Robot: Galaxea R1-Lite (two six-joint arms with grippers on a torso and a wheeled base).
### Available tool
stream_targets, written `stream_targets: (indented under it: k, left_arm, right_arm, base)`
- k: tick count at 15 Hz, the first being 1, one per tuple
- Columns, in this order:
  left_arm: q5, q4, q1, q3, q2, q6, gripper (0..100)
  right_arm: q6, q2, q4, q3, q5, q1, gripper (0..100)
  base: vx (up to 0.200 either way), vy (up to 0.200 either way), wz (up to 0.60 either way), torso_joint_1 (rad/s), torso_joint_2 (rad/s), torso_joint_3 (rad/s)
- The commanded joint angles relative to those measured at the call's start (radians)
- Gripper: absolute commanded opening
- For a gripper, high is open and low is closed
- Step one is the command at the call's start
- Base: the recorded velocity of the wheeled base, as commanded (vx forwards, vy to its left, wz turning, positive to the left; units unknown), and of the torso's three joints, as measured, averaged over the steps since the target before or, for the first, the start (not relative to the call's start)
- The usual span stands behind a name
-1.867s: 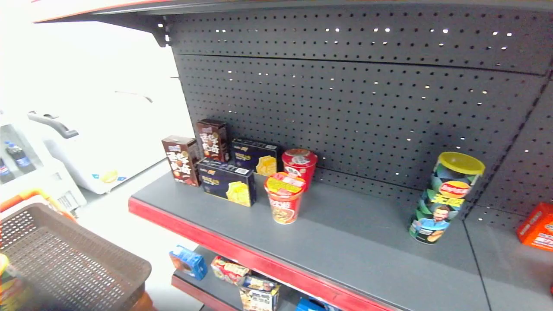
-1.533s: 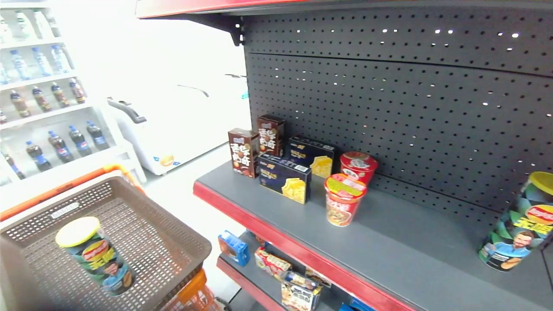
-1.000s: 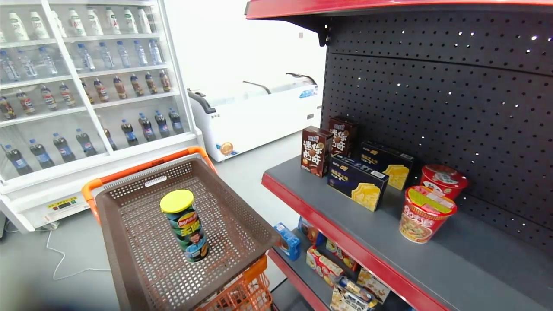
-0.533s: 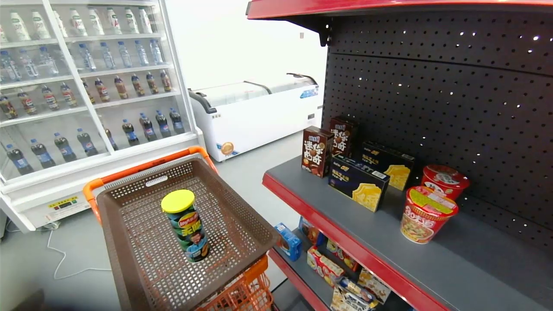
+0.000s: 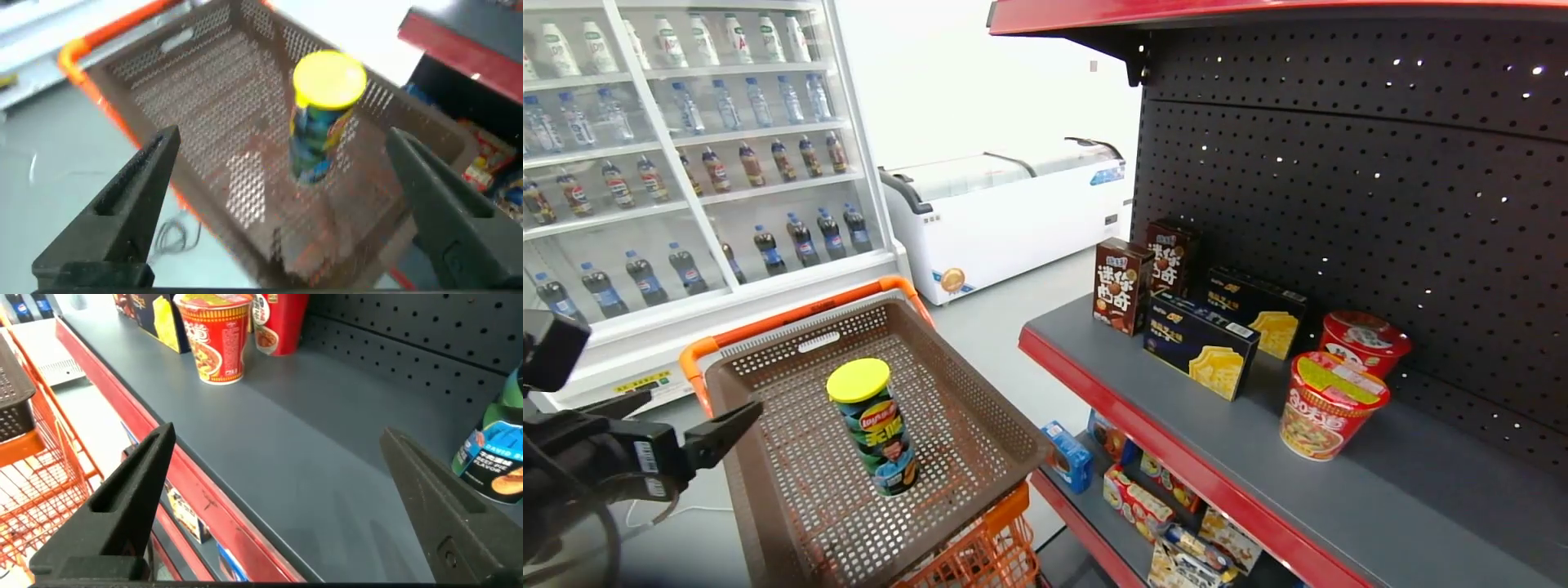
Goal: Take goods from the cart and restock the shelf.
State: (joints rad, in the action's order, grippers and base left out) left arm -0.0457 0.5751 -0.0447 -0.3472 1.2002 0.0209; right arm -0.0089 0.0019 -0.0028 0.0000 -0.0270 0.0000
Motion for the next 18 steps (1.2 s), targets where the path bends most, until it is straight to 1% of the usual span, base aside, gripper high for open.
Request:
stream_targets:
  k: [1,3,4,7,10,12,16,18]
  left_arm:
    - [-0.046,0.189,0.005,0.162,0.225,0.025,100]
    - [-0.046,0.281,0.014,0.225,0.292,0.022,100]
    - [-0.046,0.318,0.017,0.231,0.325,0.021,100]
    - [-0.048,0.416,0.019,0.215,0.430,0.019,100]
    - [-0.049,0.535,0.019,0.172,0.568,0.021,100]
    - [-0.049,0.568,0.019,0.151,0.616,0.021,100]
    - [-0.049,0.572,0.031,0.106,0.667,0.030,100]
    - [-0.049,0.618,0.034,0.071,0.726,0.025,100]
  right_arm:
    - [0.000,0.000,0.000,0.000,-0.001,0.000,100]
    - [0.000,0.000,0.000,0.000,-0.001,0.000,100]
    - [0.000,0.000,0.000,0.000,-0.001,0.000,100]
    - [0.000,0.000,0.000,0.000,-0.001,0.000,100]
    - [0.000,0.000,0.000,0.000,-0.001,0.000,100]
    - [0.000,0.000,0.000,0.000,-0.001,0.000,100]
    - [0.000,0.000,0.000,0.000,0.001,0.000,100]
    - [0.000,0.000,0.000,0.000,-0.001,0.000,100]
  base:
    - [0.000,0.000,0.00,0.000,0.00,0.000]
    - [0.000,0.000,0.00,0.000,0.00,0.000]
    - [0.000,0.000,0.00,0.000,0.00,0.000]
    - [0.000,0.000,0.00,0.000,0.00,0.000]
    - [0.000,0.000,0.00,0.000,0.00,0.000]
    - [0.000,0.000,0.00,0.000,0.00,0.000]
    - [0.000,0.000,0.00,0.000,0.00,0.000]
    - [0.000,0.000,0.00,0.000,0.00,0.000]
